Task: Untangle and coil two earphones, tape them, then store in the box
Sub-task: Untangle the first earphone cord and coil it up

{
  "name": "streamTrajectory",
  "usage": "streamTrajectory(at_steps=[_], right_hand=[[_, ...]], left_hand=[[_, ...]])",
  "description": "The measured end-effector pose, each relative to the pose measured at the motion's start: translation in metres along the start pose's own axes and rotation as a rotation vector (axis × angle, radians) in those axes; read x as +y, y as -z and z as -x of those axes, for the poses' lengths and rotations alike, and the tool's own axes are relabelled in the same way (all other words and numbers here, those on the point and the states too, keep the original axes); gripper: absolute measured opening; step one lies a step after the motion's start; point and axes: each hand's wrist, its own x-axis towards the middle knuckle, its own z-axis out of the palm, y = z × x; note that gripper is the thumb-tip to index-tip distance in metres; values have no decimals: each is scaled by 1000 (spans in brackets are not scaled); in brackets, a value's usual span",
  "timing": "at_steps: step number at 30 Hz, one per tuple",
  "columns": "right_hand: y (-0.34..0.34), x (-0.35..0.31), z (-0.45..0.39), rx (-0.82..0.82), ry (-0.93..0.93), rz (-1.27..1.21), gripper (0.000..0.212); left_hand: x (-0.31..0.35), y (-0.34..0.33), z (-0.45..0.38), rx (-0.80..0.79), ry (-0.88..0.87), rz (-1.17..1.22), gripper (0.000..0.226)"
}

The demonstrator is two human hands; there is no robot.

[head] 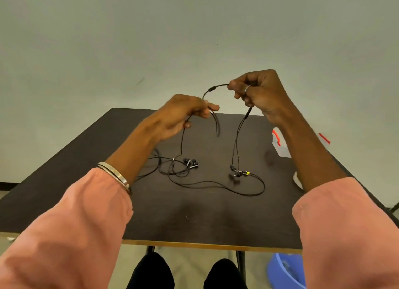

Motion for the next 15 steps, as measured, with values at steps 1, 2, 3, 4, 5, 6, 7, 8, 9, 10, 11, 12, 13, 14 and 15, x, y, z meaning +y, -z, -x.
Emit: streamTrajectory(at_steps=[1, 2, 3, 4, 5, 6, 7, 8, 9, 10, 11, 12, 13, 14, 15], right_hand=[[4, 1, -1, -16, -1, 3, 10], [8, 3, -2, -46, -6, 6, 9], [10, 5, -1, -95, -15, 11, 10], [10, 7, -1, -163, -31, 18, 11], [10, 10, 1, -244, -60, 36, 11], [10, 15, 2, -328, -102, 69, 12], [11, 20, 5, -409, -141, 119, 13], [11, 26, 8, -468, -166, 179, 13], [12, 31, 11, -479, -178, 219, 11], [13, 36, 13, -430, -182, 208, 10], [13, 38, 15, -330, -177, 141, 10], [13, 40, 15, -210, -161, 46, 11], [14, 41, 13, -126, -137, -13, 13], [14, 43, 12, -97, -122, 13, 13], [13, 46, 11, -112, -122, 105, 12]], left_hand=[[0, 5, 1, 29, 1, 133, 34], [-1, 10, 1, 65, -2, 230, 36], [-1, 12, 2, 98, -9, 301, 37], [-1, 14, 2, 126, -19, 360, 37], [-1, 15, 2, 155, -23, 431, 35], [-1, 15, 2, 191, -26, 510, 35], [0, 16, 4, 234, -28, 600, 36], [0, 18, 4, 276, -28, 683, 35], [-1, 20, 4, 312, -20, 741, 32], [-2, 22, 3, 336, -5, 762, 29], [-4, 23, 2, 341, 16, 761, 28], [-6, 24, 1, 328, 34, 746, 28], [-9, 24, 0, 303, 49, 723, 27], [-11, 23, -1, 274, 64, 695, 27], [-13, 23, -1, 244, 80, 666, 27]])
